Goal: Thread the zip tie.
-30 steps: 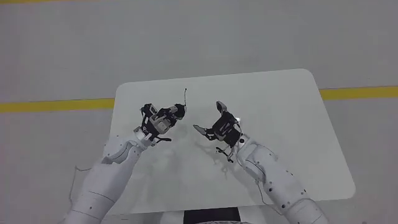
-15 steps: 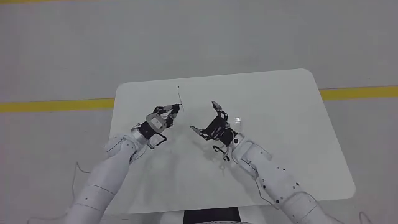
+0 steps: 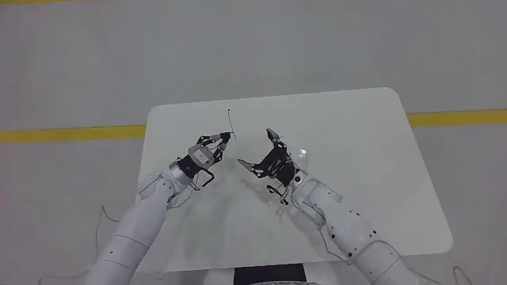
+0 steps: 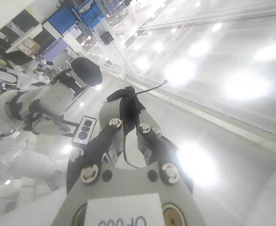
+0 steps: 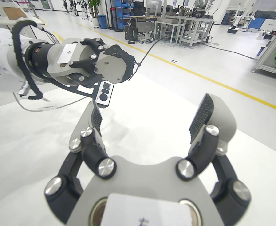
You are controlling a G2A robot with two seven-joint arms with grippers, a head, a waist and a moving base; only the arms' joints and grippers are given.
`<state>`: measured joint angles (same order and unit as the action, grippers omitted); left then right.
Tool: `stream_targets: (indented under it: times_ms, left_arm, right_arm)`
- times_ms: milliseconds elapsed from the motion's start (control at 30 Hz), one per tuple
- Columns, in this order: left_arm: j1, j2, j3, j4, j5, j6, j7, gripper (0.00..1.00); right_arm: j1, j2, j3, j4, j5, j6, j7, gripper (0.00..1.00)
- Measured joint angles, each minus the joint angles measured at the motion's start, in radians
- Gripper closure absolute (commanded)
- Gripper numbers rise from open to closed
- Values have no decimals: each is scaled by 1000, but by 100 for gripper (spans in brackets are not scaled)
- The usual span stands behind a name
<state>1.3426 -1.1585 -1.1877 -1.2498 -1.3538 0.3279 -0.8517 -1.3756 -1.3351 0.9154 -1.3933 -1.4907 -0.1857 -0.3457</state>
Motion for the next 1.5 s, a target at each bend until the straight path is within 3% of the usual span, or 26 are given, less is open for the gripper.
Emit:
stream_targets:
  times_ms: [67, 100, 200, 400, 1500]
  left_arm:
    - [-3, -2, 4, 9, -25, 11, -10, 100]
    - [-4, -3, 6, 12, -34, 12, -14, 100]
    - [-5, -3, 8, 14, -38, 12, -16, 100]
    - [-5, -3, 8, 14, -37, 12, -16, 100]
    - [-5, -3, 8, 14, -37, 12, -16, 100]
  right_arm:
    - [8, -5, -9, 14, 13, 4, -8, 13]
    - [11, -7, -13, 20, 17, 5, -11, 26]
    - [20, -14, -28, 36, 31, 9, -26, 51]
    - [37, -26, -55, 55, 25, 30, -55, 62]
    - [88, -58, -99, 87, -22, 62, -93, 81]
